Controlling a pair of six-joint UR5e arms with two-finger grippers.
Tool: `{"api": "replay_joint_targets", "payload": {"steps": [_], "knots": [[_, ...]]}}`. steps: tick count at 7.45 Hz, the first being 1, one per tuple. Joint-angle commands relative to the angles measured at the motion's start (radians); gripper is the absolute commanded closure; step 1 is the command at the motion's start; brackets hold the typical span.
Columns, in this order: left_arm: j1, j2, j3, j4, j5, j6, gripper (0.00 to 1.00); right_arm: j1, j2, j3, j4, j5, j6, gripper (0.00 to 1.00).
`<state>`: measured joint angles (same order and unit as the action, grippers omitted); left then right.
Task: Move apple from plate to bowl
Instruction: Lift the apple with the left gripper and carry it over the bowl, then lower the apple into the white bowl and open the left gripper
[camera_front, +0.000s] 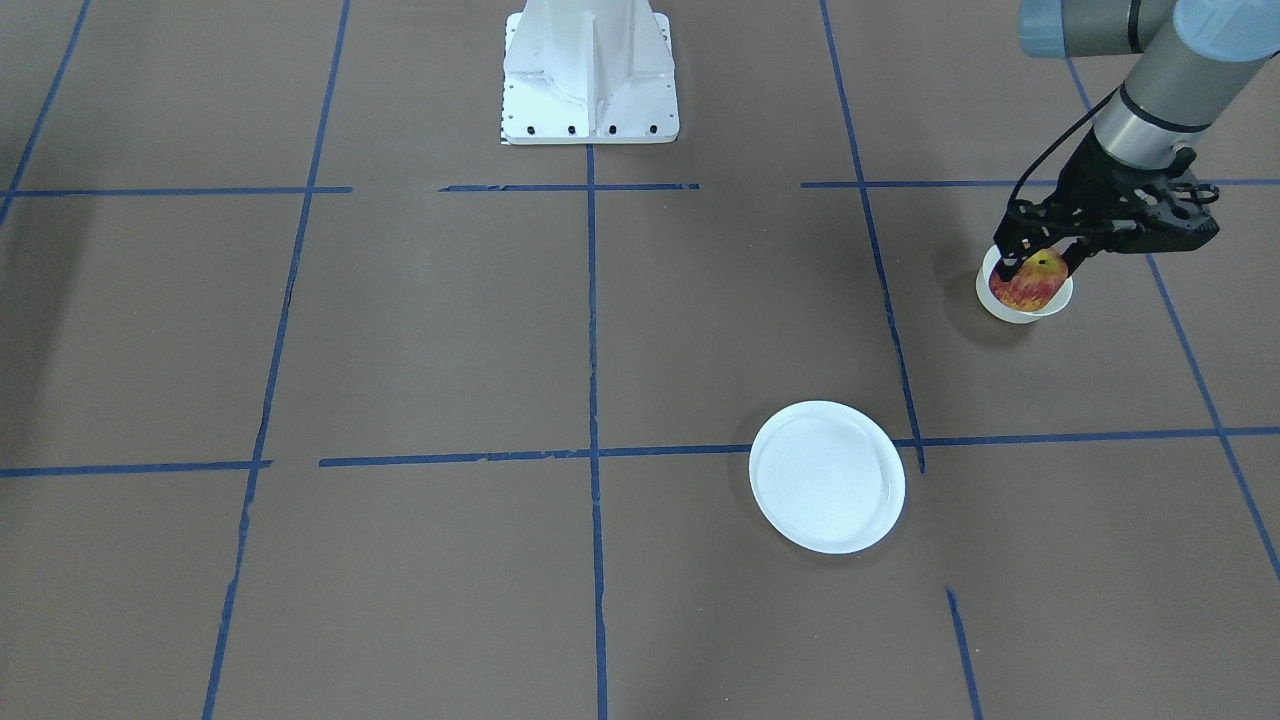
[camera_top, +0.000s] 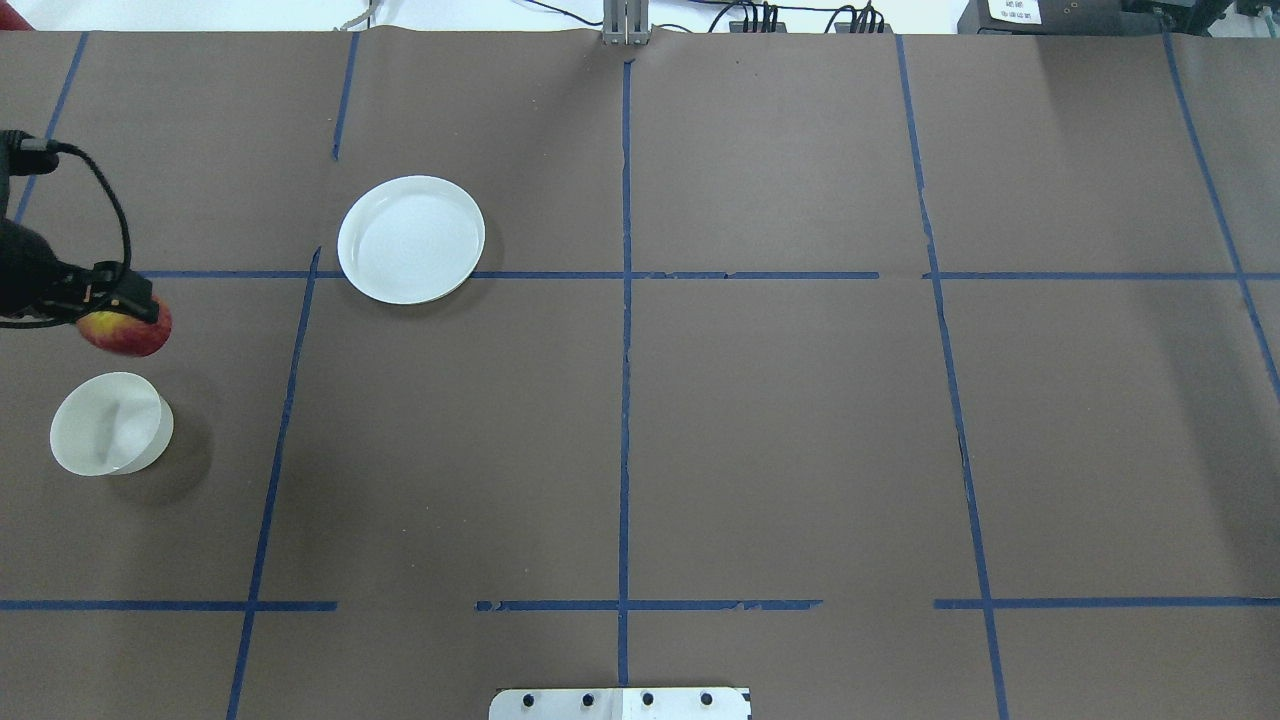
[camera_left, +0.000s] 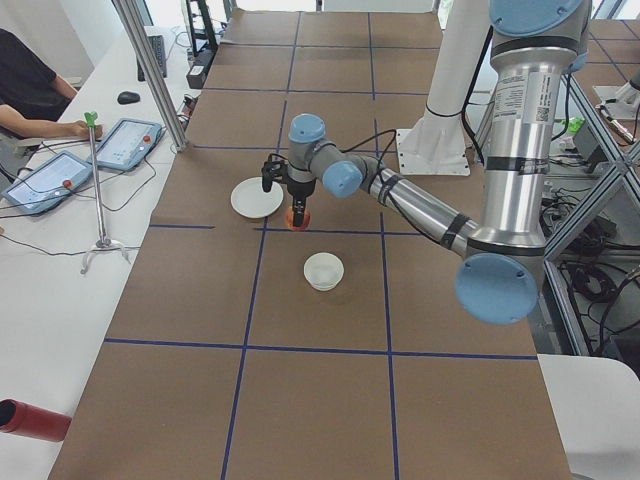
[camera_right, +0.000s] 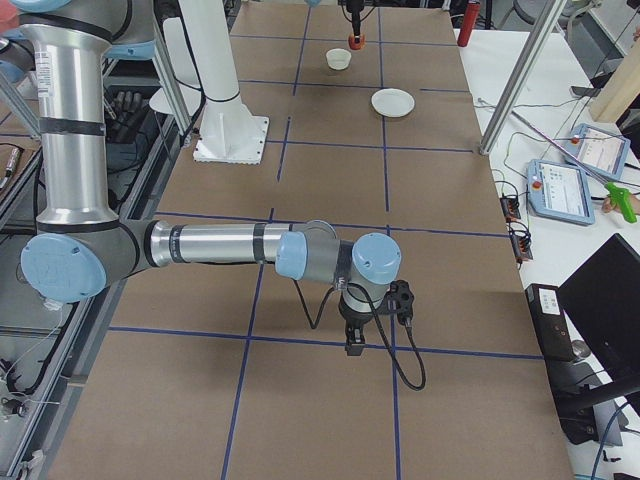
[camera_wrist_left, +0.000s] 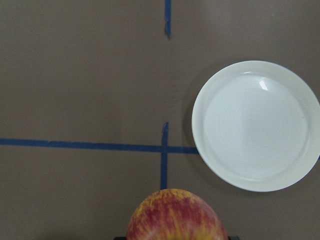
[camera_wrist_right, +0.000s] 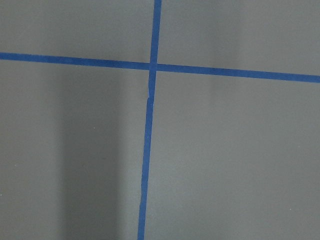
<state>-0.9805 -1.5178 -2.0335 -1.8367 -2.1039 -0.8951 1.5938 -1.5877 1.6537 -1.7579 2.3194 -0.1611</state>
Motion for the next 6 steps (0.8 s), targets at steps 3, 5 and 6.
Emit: {"api": "replay_joint_targets", "payload": {"steps": [3,5,6], "knots": [[0.084,0.165,0.016,-0.166,0.063,-0.102,1.0,0.0,0.0,0.0,0.0,0.0,0.0,0.0],[0.144,0.169,0.102,-0.327,0.091,-0.197,1.0,0.0,0.0,0.0,0.0,0.0,0.0,0.0],[0.141,0.169,0.105,-0.332,0.088,-0.188,1.0,0.0,0.0,0.0,0.0,0.0,0.0,0.0]]}}
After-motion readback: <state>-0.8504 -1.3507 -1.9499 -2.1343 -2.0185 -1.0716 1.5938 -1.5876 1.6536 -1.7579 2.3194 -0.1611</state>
